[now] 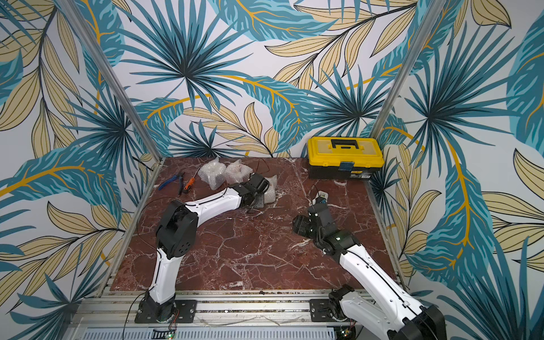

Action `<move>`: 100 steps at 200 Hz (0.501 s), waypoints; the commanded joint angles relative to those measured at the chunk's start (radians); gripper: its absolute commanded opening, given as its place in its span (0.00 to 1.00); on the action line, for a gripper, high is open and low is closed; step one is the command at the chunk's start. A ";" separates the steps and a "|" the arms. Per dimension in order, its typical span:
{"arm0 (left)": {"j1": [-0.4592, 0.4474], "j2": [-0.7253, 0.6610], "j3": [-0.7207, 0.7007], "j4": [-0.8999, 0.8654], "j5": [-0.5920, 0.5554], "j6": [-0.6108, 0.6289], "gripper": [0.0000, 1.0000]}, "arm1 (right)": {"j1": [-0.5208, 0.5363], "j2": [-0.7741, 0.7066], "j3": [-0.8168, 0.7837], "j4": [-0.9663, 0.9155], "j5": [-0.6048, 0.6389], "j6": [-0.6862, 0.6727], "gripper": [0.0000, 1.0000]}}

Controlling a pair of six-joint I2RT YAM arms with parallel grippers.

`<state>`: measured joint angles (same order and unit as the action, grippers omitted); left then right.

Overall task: Wrap mugs in bubble wrap
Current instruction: Move the bubble wrap to the center of the board.

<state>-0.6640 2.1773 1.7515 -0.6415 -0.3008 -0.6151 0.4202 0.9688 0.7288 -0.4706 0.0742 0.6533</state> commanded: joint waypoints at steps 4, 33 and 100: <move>0.035 0.086 0.189 -0.098 -0.092 0.007 0.22 | -0.007 0.003 -0.023 -0.023 0.003 -0.007 0.78; 0.061 0.174 0.327 -0.108 -0.052 0.013 0.25 | -0.015 0.018 -0.020 -0.017 -0.006 -0.004 0.78; 0.047 0.042 0.234 -0.053 0.145 0.041 0.70 | -0.031 0.032 0.020 0.004 0.002 -0.029 0.78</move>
<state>-0.6029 2.3585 2.0594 -0.7372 -0.2382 -0.5907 0.3985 0.9951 0.7296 -0.4698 0.0631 0.6495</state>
